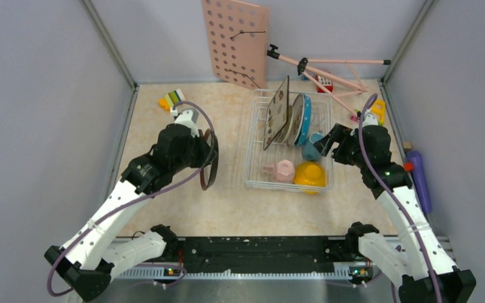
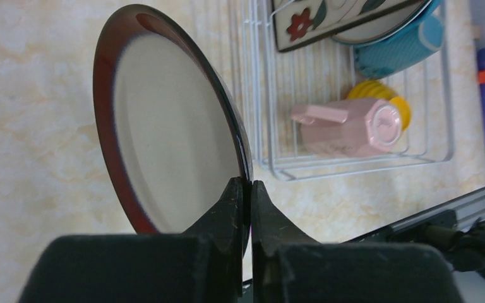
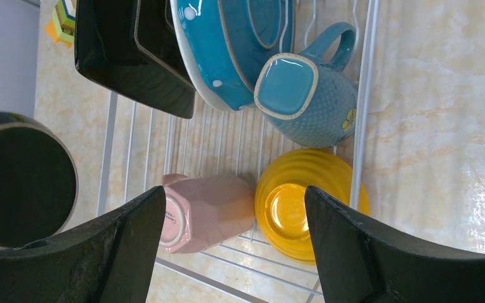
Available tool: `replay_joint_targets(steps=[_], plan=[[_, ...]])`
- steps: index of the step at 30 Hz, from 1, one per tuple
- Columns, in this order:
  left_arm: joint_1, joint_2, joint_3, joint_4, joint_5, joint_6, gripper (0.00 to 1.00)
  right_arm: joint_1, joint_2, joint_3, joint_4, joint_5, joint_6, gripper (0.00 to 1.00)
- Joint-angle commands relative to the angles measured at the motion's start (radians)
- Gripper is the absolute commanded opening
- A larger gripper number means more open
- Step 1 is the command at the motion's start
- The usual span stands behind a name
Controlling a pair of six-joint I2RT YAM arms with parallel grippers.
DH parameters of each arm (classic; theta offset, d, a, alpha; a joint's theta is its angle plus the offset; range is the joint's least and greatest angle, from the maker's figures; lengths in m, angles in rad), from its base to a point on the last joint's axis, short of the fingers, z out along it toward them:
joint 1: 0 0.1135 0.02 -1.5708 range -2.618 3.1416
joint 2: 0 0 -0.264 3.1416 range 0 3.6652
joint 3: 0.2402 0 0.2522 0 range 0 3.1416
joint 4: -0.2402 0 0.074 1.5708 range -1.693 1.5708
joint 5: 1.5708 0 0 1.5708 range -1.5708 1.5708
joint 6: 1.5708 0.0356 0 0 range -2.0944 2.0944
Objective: Load the mixed dishes into the dish rack
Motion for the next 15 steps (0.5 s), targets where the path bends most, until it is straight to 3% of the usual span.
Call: replay_joint_targets(steps=[1,8,15], plan=[[0.058,0.068,0.162,0.356,0.157,0.017,0.0,-0.011,-0.014,0.027,0.036,0.014,-0.02,0.8],[0.066,0.177,0.326,0.463,0.25,0.006,0.0,-0.011,-0.031,0.015,0.038,0.051,-0.029,0.8],[0.067,0.228,0.419,0.546,0.244,0.022,0.0,-0.01,-0.058,0.014,0.044,0.134,-0.018,0.8]])
